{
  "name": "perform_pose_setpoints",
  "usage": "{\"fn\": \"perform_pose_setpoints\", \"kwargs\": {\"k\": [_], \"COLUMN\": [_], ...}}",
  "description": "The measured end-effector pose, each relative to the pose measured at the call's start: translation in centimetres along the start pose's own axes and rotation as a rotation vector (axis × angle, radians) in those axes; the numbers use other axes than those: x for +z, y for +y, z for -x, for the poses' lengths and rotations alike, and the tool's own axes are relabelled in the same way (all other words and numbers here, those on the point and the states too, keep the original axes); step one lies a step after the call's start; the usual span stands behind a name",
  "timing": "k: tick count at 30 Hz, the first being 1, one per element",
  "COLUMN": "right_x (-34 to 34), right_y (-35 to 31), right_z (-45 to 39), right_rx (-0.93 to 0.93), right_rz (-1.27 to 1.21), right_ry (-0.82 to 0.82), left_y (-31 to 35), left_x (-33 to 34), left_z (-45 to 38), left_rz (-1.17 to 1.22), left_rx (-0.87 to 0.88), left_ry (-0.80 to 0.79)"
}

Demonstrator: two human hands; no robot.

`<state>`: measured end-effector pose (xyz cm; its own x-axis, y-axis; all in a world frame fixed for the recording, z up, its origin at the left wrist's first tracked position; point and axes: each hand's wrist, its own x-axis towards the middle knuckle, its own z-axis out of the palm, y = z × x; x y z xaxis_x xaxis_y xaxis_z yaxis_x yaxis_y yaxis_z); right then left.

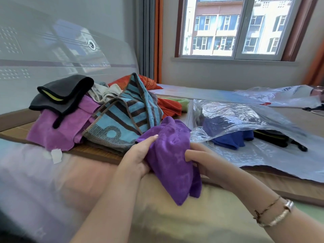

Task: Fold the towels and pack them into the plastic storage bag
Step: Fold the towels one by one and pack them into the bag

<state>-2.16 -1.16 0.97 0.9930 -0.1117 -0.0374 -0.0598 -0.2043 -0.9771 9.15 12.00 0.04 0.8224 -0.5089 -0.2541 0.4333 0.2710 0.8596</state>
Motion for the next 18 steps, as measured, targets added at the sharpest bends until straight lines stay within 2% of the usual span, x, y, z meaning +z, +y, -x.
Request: {"fn": "perform_pose_setpoints", "kwargs": {"k": [2,4,6,9,11,12,15,18], "right_x": [0.3,0.2,-0.1,-0.7,-1.2,-1.3,-1.3,-0.9], "right_y": [0.0,0.1,0.3,0.0,-0.6,-1.2,-3.3,-3.2], "right_z": [0.7,1.0,1.0,1.1,0.5,0.0,-1.5,-1.9], "right_rx": [0.02,0.034,-0.024,-0.22,-0.249,-0.236,-0.061,0.089], "right_rz": [0.019,0.093,0.252,0.591,0.527,0.373,-0.114,-0.225], "right_ry": [-0.046,0.014,0.234,0.618,0.707,0.688,0.461,0.32], "left_y": [0.6,1.7,3.0,5.2,6.8,7.6,10.1,12.2], "left_x": [0.2,0.6,1.1,2.1,2.9,3.3,5.1,6.9], "left_z": [0.1,0.6,1.5,3.3,4.4,5.2,7.5,9.9], "left_rz": [0.024,0.04,-0.033,-0.223,-0.374,-0.433,-0.509,-0.542], "left_rx": [0.089,0.218,0.33,0.446,0.494,0.507,0.548,0.557], "left_ry": [0.027,0.007,-0.022,-0.027,-0.041,-0.06,-0.127,-0.187]}}
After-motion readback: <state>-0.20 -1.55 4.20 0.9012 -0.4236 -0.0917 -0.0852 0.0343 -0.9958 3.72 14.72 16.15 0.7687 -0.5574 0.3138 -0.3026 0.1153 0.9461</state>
